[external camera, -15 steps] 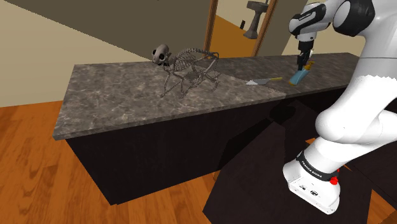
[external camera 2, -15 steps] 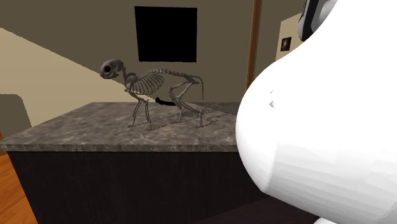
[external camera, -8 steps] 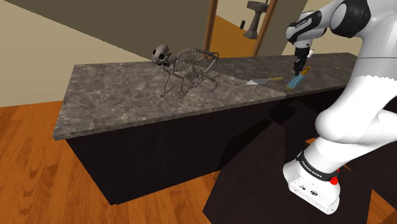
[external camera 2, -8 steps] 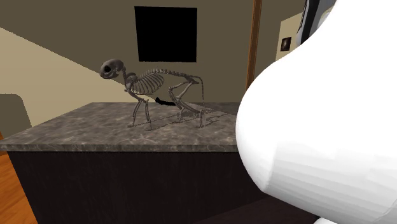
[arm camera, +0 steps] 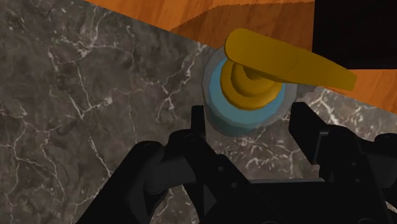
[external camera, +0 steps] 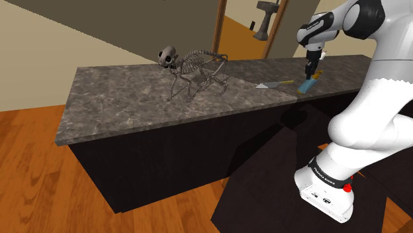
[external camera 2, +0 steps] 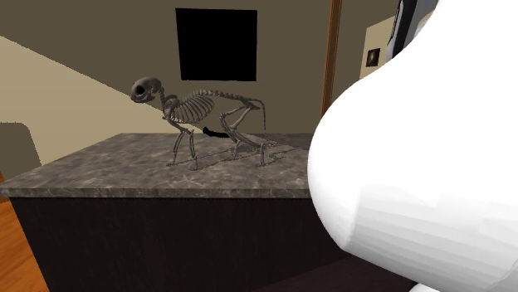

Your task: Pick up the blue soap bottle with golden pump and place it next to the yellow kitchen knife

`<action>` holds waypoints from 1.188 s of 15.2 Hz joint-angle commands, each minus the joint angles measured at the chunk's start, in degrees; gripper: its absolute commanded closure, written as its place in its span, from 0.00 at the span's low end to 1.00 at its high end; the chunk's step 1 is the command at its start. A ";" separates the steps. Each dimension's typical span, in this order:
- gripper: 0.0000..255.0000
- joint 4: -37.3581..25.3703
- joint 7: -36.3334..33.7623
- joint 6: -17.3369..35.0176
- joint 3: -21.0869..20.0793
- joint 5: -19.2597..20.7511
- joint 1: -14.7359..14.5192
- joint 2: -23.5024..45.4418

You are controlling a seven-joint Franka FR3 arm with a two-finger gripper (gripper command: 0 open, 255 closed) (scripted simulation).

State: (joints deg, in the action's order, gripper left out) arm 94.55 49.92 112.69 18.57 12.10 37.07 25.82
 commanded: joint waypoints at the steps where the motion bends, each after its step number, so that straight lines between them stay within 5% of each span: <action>1: 0.00 0.07 -0.02 0.00 0.00 0.00 0.00 0.07; 6: 0.00 0.10 -0.01 0.03 0.00 0.00 0.01 0.07; 10: 0.00 -5.29 0.21 -6.72 -0.27 -0.16 -1.01 -1.11; 18: 0.00 -5.29 0.21 -6.72 -0.27 -0.16 -1.02 -1.11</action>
